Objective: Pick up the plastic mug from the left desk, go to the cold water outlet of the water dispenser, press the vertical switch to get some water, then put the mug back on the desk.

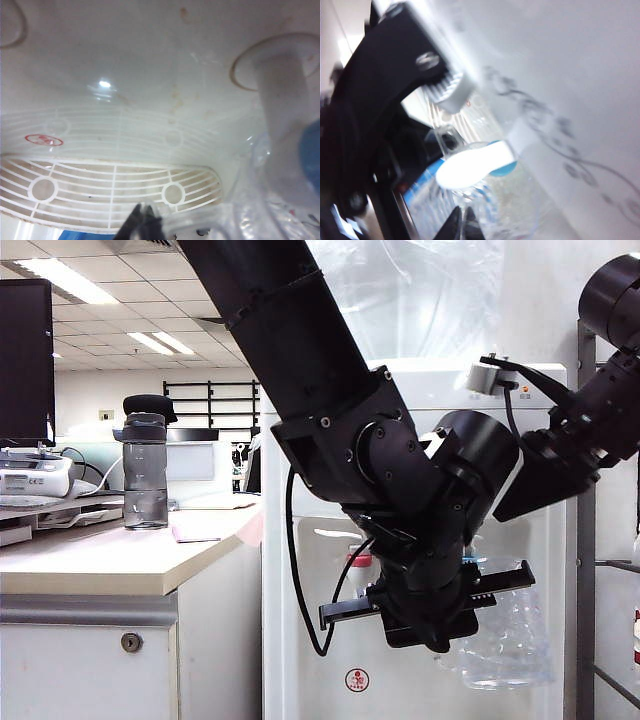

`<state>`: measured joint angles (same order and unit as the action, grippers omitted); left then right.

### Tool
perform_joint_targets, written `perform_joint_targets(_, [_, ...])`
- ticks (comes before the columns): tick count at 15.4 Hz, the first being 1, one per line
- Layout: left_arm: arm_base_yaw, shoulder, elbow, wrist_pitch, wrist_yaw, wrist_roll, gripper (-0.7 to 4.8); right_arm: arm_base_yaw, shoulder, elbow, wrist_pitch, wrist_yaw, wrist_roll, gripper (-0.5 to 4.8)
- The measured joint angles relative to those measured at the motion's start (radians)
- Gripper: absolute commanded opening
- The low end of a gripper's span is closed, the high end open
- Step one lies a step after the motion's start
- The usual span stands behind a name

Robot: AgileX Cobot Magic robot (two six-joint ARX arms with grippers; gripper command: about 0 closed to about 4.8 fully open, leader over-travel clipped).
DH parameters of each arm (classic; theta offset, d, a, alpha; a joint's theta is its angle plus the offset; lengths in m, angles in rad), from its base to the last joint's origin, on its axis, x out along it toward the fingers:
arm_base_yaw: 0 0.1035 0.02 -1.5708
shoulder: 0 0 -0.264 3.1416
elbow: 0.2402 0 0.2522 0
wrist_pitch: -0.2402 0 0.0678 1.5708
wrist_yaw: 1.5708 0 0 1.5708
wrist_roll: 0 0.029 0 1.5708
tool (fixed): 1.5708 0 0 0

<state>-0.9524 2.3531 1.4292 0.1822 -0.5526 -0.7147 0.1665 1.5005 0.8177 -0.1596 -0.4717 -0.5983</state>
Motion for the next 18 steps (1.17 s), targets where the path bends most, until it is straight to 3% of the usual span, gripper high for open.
perform_joint_targets(4, [0.002,0.000,0.000,0.002,0.004,0.000,-0.06,0.000,0.000,0.000,-0.042,0.000,0.174,0.18])
perform_joint_targets(8, [0.004,-0.001,0.000,0.002,0.008,0.000,-0.06,-0.006,0.000,0.000,-0.045,0.010,0.237,0.23])
perform_joint_targets(12, [0.005,-0.001,-0.001,0.002,0.015,0.002,-0.06,-0.006,-0.001,0.000,-0.080,0.147,0.248,-0.05])
perform_joint_targets(14, [0.005,-0.002,-0.001,0.002,0.016,0.002,-0.06,-0.016,-0.006,0.002,-0.088,0.181,0.370,-0.05])
perform_joint_targets(16, [0.006,-0.002,-0.001,0.003,0.019,0.003,-0.06,-0.023,-0.010,0.027,-0.136,0.153,0.520,-0.05])
perform_joint_targets(17, [0.008,-0.002,-0.001,0.008,0.026,0.006,-0.06,-0.040,-0.014,0.045,-0.171,0.097,0.695,-0.05])
perform_joint_targets(18, [0.008,-0.002,-0.001,0.008,0.026,0.006,-0.06,-0.058,-0.013,0.053,-0.180,0.047,0.758,-0.05])
